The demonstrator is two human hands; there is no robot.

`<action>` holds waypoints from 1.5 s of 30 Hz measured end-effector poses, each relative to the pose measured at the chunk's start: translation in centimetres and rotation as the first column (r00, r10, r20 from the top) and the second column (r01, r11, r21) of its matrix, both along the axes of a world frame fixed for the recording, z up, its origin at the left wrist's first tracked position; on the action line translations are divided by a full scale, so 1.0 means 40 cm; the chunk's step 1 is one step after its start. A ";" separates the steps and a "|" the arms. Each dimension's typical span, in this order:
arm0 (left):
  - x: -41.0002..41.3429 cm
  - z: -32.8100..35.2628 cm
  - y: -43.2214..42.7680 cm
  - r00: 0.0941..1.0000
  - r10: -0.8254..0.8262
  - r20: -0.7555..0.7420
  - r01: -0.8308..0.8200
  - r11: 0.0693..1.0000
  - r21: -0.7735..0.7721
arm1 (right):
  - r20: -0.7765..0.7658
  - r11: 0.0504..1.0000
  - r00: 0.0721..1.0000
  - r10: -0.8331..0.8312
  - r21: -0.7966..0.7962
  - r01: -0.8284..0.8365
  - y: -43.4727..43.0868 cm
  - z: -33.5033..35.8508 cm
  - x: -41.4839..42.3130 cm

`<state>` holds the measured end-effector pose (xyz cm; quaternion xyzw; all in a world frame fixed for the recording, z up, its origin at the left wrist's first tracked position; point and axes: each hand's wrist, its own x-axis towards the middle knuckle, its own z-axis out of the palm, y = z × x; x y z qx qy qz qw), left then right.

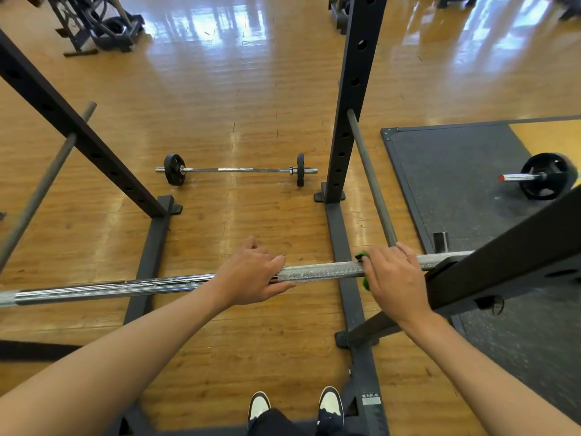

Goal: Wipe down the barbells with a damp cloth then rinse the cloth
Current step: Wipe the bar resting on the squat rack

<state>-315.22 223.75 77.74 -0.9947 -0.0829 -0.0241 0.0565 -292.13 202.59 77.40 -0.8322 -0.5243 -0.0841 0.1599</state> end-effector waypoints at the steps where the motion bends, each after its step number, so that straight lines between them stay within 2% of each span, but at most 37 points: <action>1: 0.000 0.001 0.000 1.000 0.003 -0.010 -0.003 1.000 0.001 | -0.031 0.996 0.996 -0.078 -0.039 0.076 0.022 0.006 -0.004; 3: 0.002 0.002 -0.002 0.999 0.011 -0.040 -0.011 1.000 -0.006 | -0.079 0.979 0.983 -0.167 -0.128 0.156 0.073 0.022 -0.032; 5: 0.002 0.002 -0.003 0.999 0.019 -0.050 -0.019 1.000 -0.004 | -0.105 0.978 0.985 -0.140 -0.172 0.121 0.123 0.030 -0.083; 9: 0.002 0.003 -0.002 0.997 0.035 -0.069 -0.035 0.999 0.002 | -0.159 0.999 0.987 -0.024 -0.041 0.018 0.158 0.013 -0.213; 11: -0.001 0.003 0.000 0.997 0.043 -0.059 -0.043 0.999 0.000 | -0.102 0.992 0.988 0.113 0.061 -0.107 0.123 -0.009 -0.231; 13: -0.011 0.004 0.002 0.999 0.040 -0.025 -0.040 0.999 -0.011 | 0.007 0.969 0.970 0.242 0.045 -0.242 0.077 -0.019 -0.178; 14: -0.021 0.004 0.004 0.999 0.036 0.000 -0.036 0.999 -0.014 | 0.038 0.969 0.968 0.246 0.023 -0.247 0.053 -0.018 -0.141; 18: -0.085 0.006 0.030 0.996 0.025 0.082 -0.025 1.000 0.007 | -0.008 0.995 0.997 -0.071 -0.075 0.070 0.054 0.018 -0.073; 20: -0.120 0.010 0.053 0.997 0.018 0.074 -0.020 0.999 0.027 | -0.041 0.975 0.987 -0.156 -0.164 0.148 0.117 0.035 -0.107; 22: -0.152 0.016 0.076 1.000 0.021 0.020 -0.022 0.999 0.043 | -0.096 0.969 0.989 -0.112 -0.230 0.088 0.183 0.044 -0.171; 25: -0.179 0.010 0.098 0.996 0.020 -0.090 -0.022 0.999 -0.023 | -0.165 0.987 0.986 -0.026 -0.161 -0.001 0.231 0.041 -0.280; 27: -0.181 0.006 0.104 0.996 -0.005 -0.094 -0.001 0.998 -0.059 | -0.134 0.996 0.991 0.027 -0.082 -0.039 0.211 0.022 -0.321; 30: -0.178 0.008 0.107 0.997 -0.041 -0.072 0.036 0.997 -0.064 | -0.004 0.983 0.983 0.182 -0.001 -0.182 0.135 -0.009 -0.281; 32: -0.182 0.007 0.108 0.997 -0.051 -0.066 0.047 0.997 -0.059 | 0.041 0.990 0.989 0.139 -0.020 -0.138 0.096 -0.005 -0.231; 34: -0.181 0.011 0.107 0.995 -0.051 -0.082 0.047 0.997 -0.055 | 0.042 0.999 0.999 0.019 -0.036 -0.018 0.092 0.009 -0.204; 37: -0.178 0.014 0.105 0.992 -0.047 -0.114 0.039 0.997 -0.072 | -0.047 0.959 0.985 -0.167 -0.239 0.152 0.168 0.049 -0.209; 38: -0.177 0.014 0.106 0.992 -0.048 -0.113 0.040 0.996 -0.075 | -0.065 0.932 0.978 -0.200 -0.322 0.169 0.203 0.060 -0.225; 40: -0.177 0.014 0.110 0.992 -0.051 -0.112 0.044 0.997 -0.067 | -0.100 0.919 0.986 -0.135 -0.384 0.087 0.263 0.064 -0.280; 41: -0.177 0.014 0.111 0.992 -0.057 -0.115 0.049 0.997 -0.067 | -0.113 0.931 0.991 -0.070 -0.364 0.024 0.280 0.056 -0.315; 44: -0.178 0.014 0.109 0.992 -0.057 -0.111 0.049 0.996 -0.068 | -0.107 0.991 0.994 0.030 -0.126 -0.044 0.239 0.019 -0.380; 45: -0.177 0.013 0.110 0.992 -0.057 -0.112 0.049 0.996 -0.071 | -0.061 0.994 0.995 0.080 -0.067 -0.084 0.206 0.000 -0.374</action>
